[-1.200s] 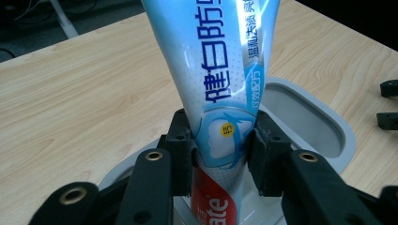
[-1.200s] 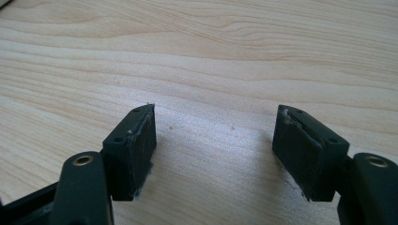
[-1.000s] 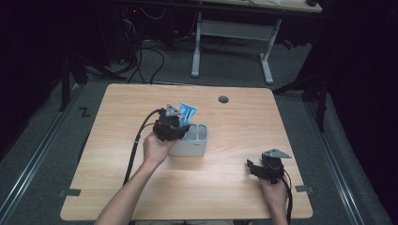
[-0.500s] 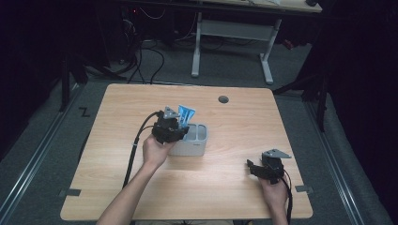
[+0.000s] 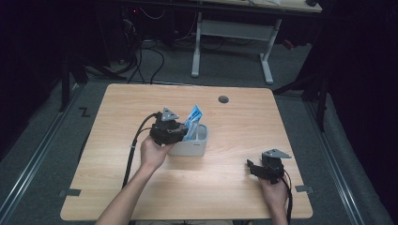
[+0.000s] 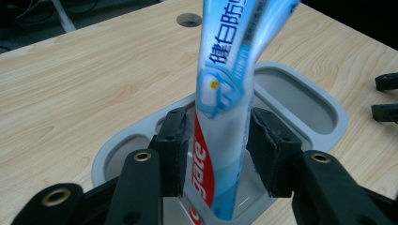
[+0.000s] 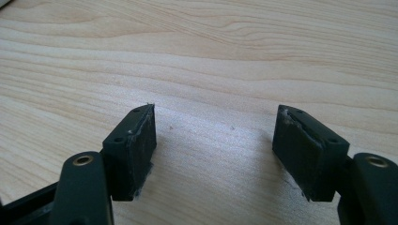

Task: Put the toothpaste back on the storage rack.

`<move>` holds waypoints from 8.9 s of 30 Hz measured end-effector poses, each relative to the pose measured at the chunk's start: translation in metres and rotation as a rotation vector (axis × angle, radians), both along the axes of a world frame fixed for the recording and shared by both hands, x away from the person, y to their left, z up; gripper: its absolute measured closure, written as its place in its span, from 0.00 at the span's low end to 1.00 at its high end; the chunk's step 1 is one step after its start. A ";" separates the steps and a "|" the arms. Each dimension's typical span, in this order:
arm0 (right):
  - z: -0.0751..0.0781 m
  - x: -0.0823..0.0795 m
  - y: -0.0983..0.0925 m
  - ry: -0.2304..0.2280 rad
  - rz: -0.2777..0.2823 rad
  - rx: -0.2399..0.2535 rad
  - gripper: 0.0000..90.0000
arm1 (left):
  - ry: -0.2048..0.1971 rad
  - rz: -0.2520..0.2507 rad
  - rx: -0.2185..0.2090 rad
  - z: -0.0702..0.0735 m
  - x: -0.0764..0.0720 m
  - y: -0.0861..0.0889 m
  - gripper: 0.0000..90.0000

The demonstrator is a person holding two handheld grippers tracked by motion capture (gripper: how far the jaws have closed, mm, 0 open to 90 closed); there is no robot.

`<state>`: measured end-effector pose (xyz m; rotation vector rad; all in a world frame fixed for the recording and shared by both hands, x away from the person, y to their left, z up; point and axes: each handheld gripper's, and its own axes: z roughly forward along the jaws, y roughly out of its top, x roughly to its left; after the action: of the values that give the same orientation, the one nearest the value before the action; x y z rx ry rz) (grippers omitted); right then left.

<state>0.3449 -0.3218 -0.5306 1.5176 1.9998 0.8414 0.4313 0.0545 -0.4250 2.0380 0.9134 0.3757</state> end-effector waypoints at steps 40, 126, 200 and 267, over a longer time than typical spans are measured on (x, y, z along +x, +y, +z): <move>0.000 0.000 0.000 0.000 0.000 -0.001 0.34 | -0.081 0.082 -0.069 0.020 -0.014 0.047 0.56; 0.000 0.000 0.000 0.000 0.000 -0.002 0.34 | -0.061 0.317 -0.090 -0.007 -0.046 0.134 0.47; 0.000 0.000 0.000 0.000 -0.003 -0.002 0.34 | 0.040 0.398 -0.097 -0.065 -0.064 0.170 0.45; 0.000 0.000 0.000 -0.001 -0.003 -0.002 0.34 | 0.061 0.448 0.039 -0.111 -0.049 0.150 0.40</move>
<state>0.3449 -0.3214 -0.5307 1.5189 1.9967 0.8381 0.3820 0.2043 -0.5362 1.8763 1.4143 0.5770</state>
